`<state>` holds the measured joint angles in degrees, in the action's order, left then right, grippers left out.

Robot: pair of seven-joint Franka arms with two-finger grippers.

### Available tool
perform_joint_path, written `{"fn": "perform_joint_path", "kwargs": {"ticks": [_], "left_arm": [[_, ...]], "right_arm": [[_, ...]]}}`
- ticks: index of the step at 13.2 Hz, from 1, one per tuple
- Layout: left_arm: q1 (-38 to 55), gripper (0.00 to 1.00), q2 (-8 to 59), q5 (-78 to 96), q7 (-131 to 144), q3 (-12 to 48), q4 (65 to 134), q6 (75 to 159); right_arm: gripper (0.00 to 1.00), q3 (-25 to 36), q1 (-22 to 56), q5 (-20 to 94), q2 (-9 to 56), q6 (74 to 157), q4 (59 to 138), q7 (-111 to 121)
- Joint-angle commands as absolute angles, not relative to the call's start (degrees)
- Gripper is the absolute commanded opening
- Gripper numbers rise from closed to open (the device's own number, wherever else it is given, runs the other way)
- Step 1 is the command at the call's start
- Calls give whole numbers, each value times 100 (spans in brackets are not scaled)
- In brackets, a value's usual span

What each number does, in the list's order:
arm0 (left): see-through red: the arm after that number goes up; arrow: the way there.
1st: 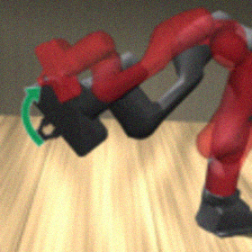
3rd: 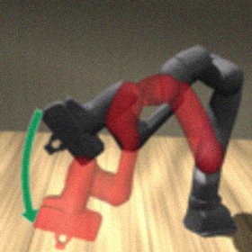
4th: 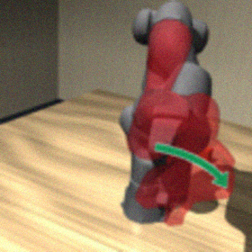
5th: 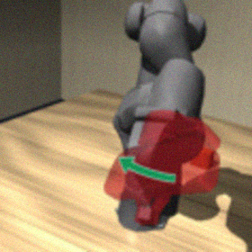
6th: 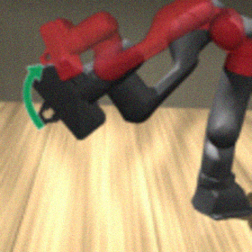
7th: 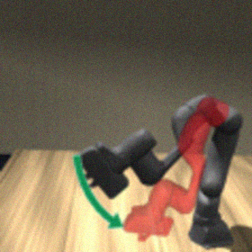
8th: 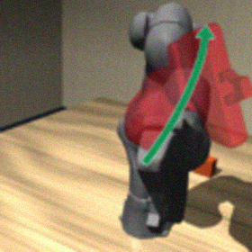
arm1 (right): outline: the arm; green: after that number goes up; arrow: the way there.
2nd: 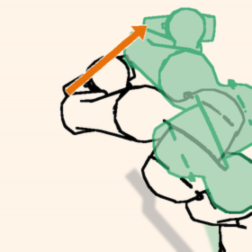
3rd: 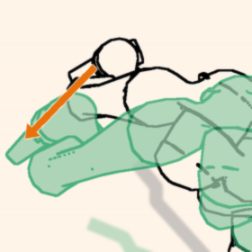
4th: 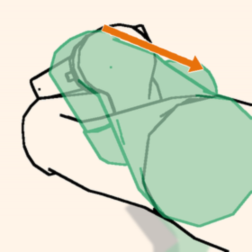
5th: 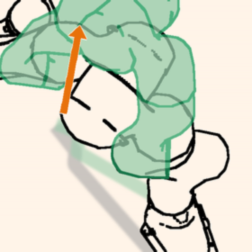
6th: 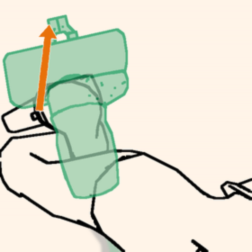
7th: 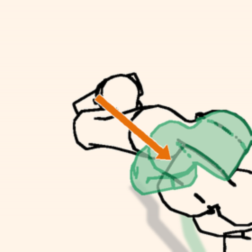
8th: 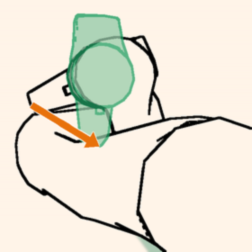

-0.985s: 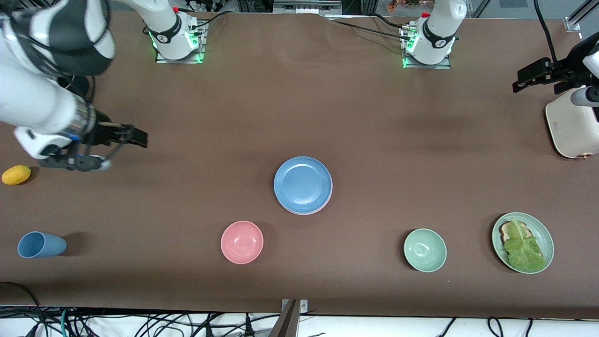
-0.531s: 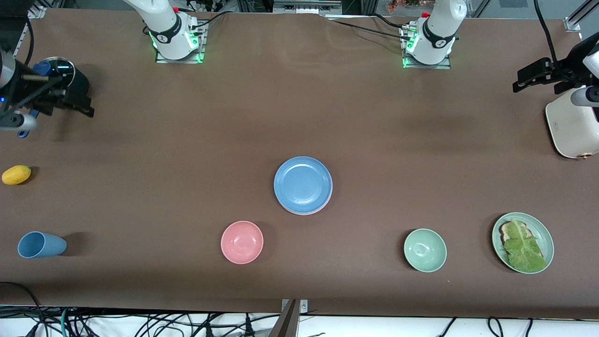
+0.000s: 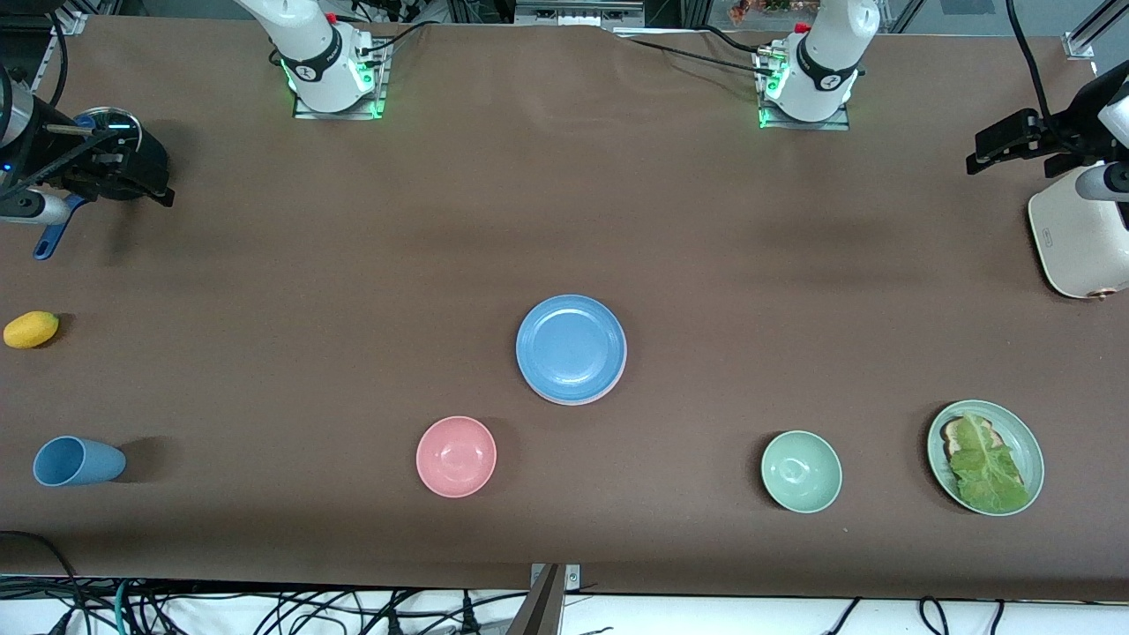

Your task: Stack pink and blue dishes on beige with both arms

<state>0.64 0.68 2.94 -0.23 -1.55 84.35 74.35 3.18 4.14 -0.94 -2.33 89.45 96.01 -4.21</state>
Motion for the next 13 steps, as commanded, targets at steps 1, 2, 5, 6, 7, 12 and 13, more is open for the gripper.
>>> {"fn": "perform_joint_path", "kwargs": {"ticks": [1, 2, 5, 6, 7, 12, 13], "left_arm": [[62, 100, 53, 97, -18, -132, 8429, 7436], [62, 100, 53, 97, -18, -132, 8429, 7436], [62, 100, 53, 97, -18, -141, 8429, 7436], [62, 100, 53, 97, -18, -141, 8429, 7436], [62, 100, 53, 97, -18, -141, 8437, 7436], [62, 100, 53, 97, -18, -141, 8437, 7436], [62, 100, 53, 97, -18, -141, 8437, 7436]], "right_arm": [[100, 193, 264, -132, -150, 9000, 9510, -360], [100, 193, 229, -123, -158, 8991, 9510, -360], [100, 149, 141, -105, -193, 9000, 9571, -387], [100, 141, 132, -105, -272, 9026, 9658, -395], [100, 141, 123, -88, -316, 9052, 9746, -404], [100, 19, 9, -9, -325, 9167, 9773, -404], [100, -61, -96, -9, -334, 9150, 9773, -448]]}}
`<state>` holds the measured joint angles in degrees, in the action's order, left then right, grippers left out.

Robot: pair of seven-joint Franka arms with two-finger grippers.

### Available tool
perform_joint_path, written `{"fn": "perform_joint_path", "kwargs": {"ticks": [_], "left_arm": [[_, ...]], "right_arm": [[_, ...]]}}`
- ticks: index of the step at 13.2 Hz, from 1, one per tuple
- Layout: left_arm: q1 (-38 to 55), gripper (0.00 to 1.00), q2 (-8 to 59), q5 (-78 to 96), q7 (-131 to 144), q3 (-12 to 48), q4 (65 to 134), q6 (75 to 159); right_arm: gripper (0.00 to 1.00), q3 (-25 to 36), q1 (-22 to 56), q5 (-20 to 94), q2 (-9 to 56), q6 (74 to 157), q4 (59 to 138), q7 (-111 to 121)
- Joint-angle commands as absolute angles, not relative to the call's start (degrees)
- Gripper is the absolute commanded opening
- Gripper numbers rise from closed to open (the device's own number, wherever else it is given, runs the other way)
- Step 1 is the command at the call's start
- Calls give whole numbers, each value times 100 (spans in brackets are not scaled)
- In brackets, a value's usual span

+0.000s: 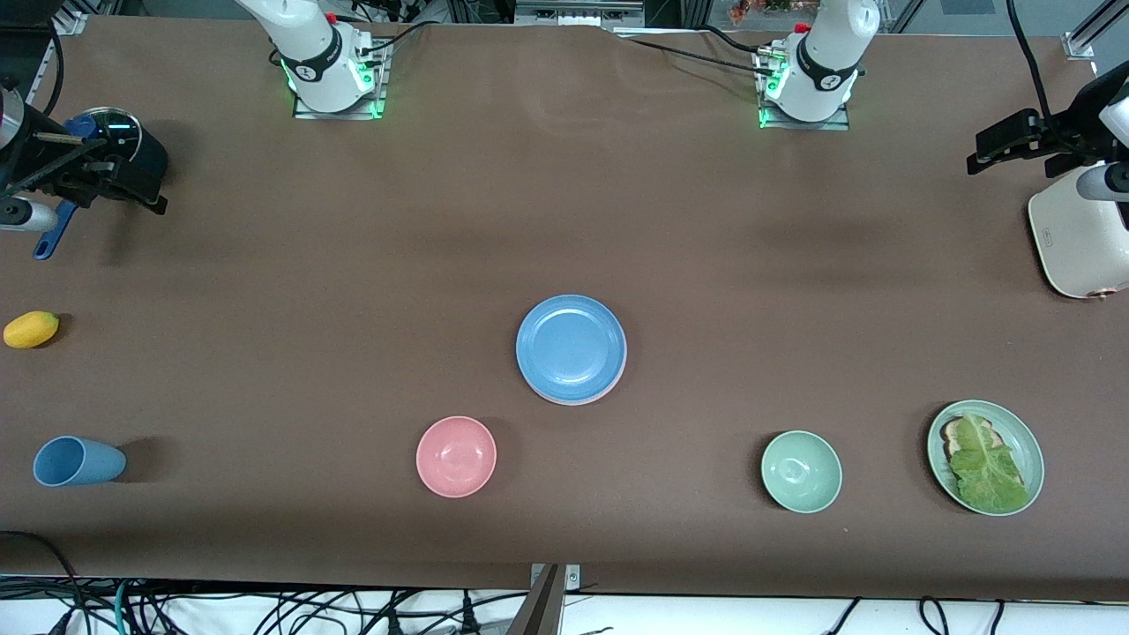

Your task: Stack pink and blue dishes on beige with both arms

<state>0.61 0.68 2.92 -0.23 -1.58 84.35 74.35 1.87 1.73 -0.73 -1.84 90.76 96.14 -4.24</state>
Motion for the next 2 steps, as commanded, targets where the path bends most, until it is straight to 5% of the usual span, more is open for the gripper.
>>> {"fn": "perform_joint_path", "kwargs": {"ticks": [1, 2], "left_arm": [[62, 100, 53, 97, -18, -141, 8429, 7436], [62, 100, 53, 97, -18, -141, 8437, 7436]], "right_arm": [[100, -70, -97, -9, -334, 9132, 9773, -448], [100, -70, -97, -9, -334, 9141, 9773, -448]]}}
